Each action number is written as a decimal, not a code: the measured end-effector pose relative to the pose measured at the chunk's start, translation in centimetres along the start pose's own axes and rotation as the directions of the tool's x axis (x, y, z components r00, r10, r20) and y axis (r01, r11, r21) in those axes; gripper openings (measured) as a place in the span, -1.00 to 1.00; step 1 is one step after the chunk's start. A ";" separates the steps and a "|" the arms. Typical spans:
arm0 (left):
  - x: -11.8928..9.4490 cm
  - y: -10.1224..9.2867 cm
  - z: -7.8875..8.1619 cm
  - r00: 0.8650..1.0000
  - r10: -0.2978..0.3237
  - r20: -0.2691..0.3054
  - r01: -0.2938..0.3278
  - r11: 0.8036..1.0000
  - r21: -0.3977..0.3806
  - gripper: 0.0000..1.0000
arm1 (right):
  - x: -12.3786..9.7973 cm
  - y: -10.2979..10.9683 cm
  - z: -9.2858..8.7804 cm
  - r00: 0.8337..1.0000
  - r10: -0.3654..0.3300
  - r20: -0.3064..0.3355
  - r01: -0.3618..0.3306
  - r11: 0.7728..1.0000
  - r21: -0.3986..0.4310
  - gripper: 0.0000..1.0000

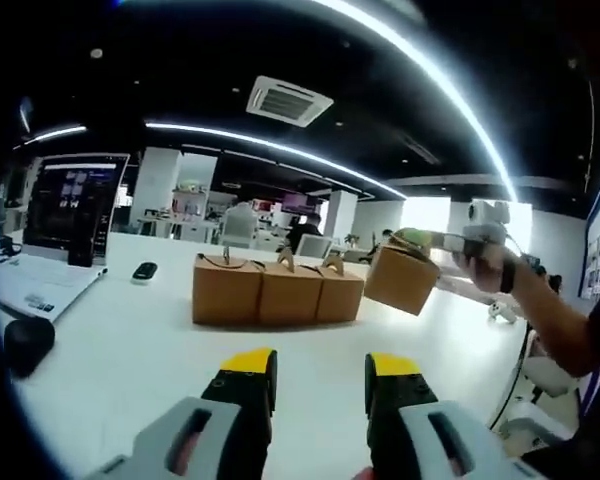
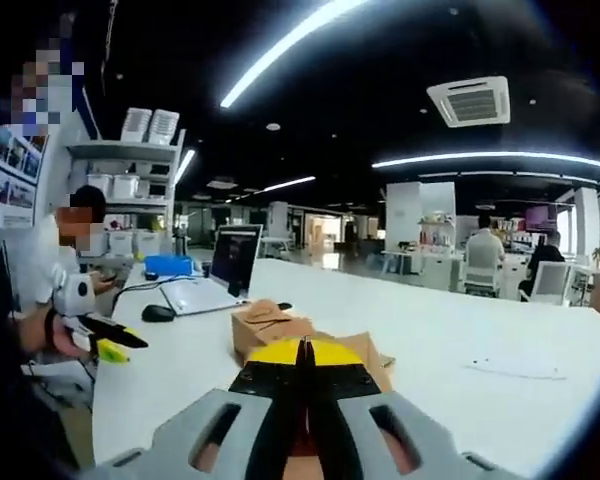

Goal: Pick up one paper box from the group, open the paper box, and remove the item inside

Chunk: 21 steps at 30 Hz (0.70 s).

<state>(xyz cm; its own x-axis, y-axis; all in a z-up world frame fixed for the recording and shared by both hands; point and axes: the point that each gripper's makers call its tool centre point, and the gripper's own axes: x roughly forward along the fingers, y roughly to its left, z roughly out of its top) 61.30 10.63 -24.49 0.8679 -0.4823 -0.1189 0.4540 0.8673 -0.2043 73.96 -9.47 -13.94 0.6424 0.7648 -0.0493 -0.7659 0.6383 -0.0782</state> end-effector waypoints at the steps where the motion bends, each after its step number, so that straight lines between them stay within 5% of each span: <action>1: 0.0 -0.4 0.2 1.000 -0.014 0.002 0.014 1.000 0.001 -0.27 | 0.1 0.4 0.1 1.000 0.020 0.004 -0.020 1.000 -0.003 -0.95; 10: 0.2 -1.6 0.0 0.999 -0.045 -0.022 0.046 0.998 0.047 -0.27 | 0.7 4.7 -0.3 0.974 0.228 -0.004 -0.228 0.972 -0.064 -0.95; 21: 0.4 -2.3 -0.7 0.997 -0.060 -0.040 0.062 0.997 0.043 -0.27 | 1.8 6.2 -1.9 0.931 0.361 -0.058 -0.364 0.930 -0.045 -0.95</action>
<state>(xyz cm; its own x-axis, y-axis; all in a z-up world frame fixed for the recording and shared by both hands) 60.47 8.30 -24.70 0.8301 -0.5384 -0.1456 0.5153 0.8402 -0.1691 70.44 -4.28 -16.45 0.3231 0.9371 -0.1323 -0.9449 0.3118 -0.0997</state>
